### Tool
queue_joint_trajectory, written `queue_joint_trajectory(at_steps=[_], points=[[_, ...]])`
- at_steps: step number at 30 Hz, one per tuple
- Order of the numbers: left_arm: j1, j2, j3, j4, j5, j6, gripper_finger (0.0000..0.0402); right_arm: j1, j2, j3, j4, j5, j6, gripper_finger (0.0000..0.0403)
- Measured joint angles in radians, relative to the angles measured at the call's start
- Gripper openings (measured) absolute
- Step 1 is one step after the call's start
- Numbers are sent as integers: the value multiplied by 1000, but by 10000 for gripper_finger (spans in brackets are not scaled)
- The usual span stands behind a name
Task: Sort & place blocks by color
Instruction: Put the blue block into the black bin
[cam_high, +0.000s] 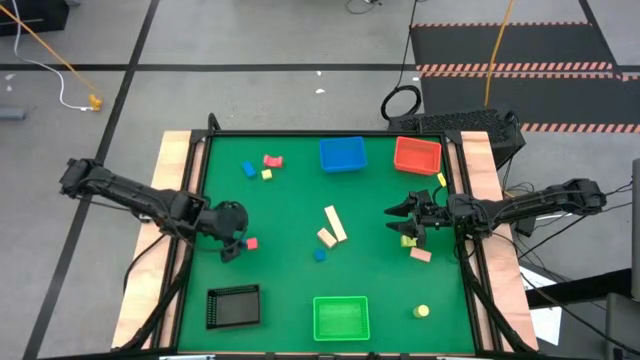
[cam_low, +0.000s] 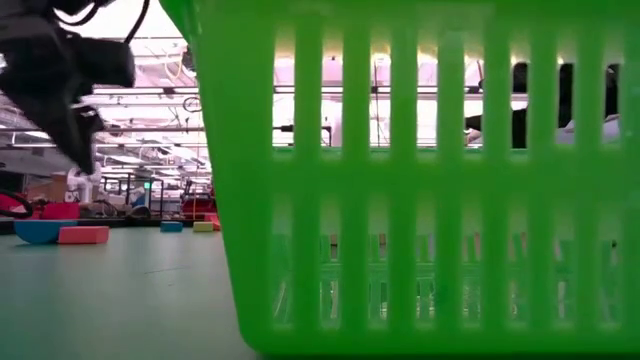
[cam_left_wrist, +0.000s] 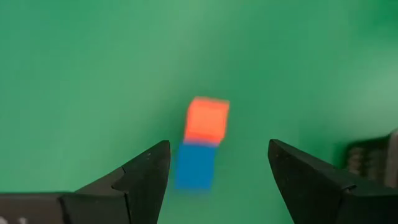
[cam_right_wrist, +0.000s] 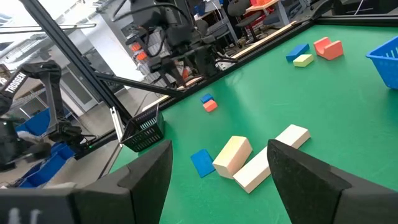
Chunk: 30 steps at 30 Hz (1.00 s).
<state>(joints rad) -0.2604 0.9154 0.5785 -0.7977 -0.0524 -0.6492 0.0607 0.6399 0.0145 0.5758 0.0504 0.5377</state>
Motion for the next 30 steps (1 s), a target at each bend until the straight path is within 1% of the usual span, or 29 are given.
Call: queue_joint_trajectory(at_steps=[2,4,6,10,16,19,24,30], points=[[0,16,1,-59,0,-49,269,0,0,0,0,0,0,254],[-9,36,-11,-83,1,-88,269,0,0,0,0,0,0,254],[-25,62,-27,-87,1,-95,269,0,0,0,0,0,0,254],[-52,117,-37,-57,-43,-68,269,0,0,0,0,0,0,254],[-107,160,-37,21,-55,-17,269,0,0,0,0,0,0,254],[-136,184,-37,62,-86,-10,269,0,0,0,0,0,0,254],[-164,242,-37,78,-173,-42,269,0,0,0,0,0,0,254],[-180,312,-37,73,-176,-92,269,0,0,0,3,0,0,254]])
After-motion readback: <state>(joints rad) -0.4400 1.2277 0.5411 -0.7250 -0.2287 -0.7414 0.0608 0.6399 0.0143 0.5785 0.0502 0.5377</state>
